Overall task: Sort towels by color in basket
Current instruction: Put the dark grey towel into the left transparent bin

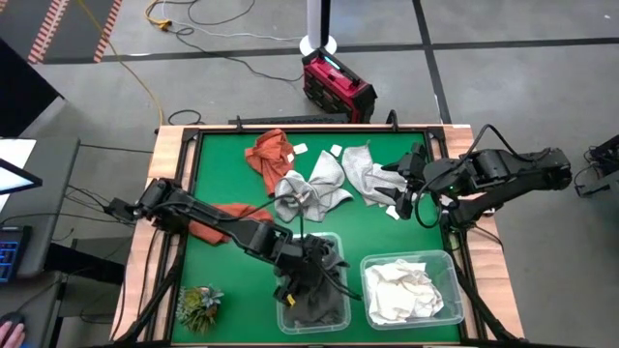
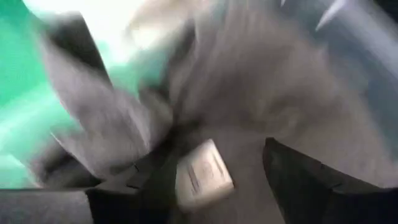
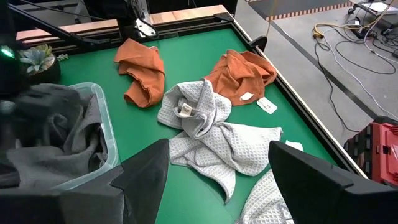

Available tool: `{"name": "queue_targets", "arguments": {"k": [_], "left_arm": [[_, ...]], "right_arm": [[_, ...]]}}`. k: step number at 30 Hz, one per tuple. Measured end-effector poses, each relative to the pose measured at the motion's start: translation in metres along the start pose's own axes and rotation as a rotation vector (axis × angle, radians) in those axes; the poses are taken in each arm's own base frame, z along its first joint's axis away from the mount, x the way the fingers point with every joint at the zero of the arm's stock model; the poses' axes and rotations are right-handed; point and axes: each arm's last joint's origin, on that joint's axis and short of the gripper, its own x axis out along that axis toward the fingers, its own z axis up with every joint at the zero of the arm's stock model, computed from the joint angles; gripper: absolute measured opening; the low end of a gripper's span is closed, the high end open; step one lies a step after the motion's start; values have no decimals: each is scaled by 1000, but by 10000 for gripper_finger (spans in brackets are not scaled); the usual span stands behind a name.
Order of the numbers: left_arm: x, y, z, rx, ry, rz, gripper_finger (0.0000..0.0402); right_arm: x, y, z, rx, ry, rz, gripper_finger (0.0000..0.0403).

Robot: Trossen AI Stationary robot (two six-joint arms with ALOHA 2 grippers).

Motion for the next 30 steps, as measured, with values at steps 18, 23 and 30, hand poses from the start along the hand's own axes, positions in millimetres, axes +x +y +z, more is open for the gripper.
{"name": "queue_targets", "arguments": {"k": [18,23,30], "left_arm": [[69,10,-25,100,140,-21,224],[28,11,4,109,41,2,224],[14,11,10,75,5,10,224]], "right_arm": [[0,0,0,-8,1,0,306],[0,0,0,-7,-1,1,306],[0,1,1,-2,-12,4,306]]}}
